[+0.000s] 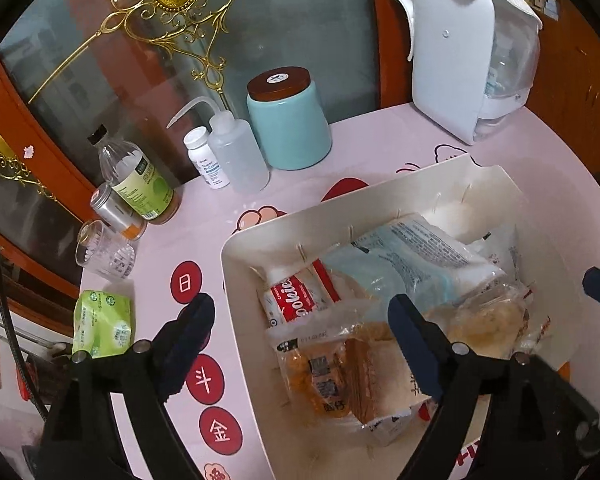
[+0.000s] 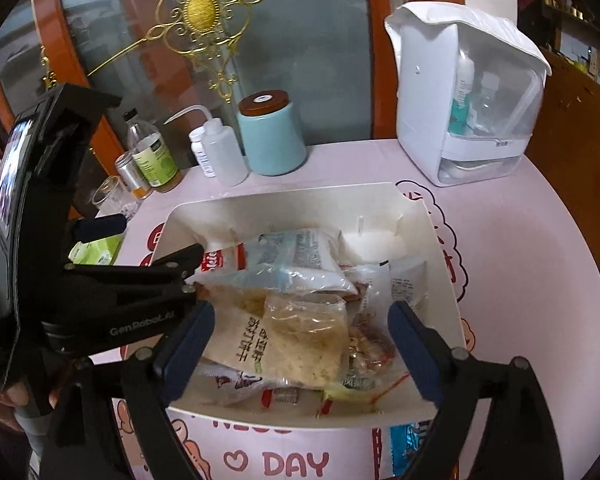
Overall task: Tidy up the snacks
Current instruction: 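Move both tools back over the blue packet and white-orange bar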
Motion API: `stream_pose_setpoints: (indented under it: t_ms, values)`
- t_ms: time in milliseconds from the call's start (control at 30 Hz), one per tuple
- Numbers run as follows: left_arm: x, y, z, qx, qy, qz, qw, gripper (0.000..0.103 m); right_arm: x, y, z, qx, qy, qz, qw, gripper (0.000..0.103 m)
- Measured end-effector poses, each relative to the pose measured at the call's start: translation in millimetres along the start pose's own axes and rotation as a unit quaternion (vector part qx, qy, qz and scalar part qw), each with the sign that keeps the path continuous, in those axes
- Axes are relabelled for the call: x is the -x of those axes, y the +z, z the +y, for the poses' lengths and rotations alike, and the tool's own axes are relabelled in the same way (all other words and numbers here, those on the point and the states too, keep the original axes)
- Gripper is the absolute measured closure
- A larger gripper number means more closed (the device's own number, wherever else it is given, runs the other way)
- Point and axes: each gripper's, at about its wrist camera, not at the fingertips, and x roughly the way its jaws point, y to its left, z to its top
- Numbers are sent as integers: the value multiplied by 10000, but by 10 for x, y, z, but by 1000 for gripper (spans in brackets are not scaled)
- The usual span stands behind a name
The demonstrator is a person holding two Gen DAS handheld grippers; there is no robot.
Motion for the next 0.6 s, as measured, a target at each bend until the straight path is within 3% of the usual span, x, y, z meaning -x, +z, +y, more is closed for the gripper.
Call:
stream_pose_setpoints:
  t_ms: [300,600]
  values:
    - [364,-140,-36,136,-134,-115,9998,15,264,-183,4,11,30,-13,10000,14]
    - [998,-401,-182,63,-267,-416,9988,15,702,-412,-18,-38,-23,-69,10000,14]
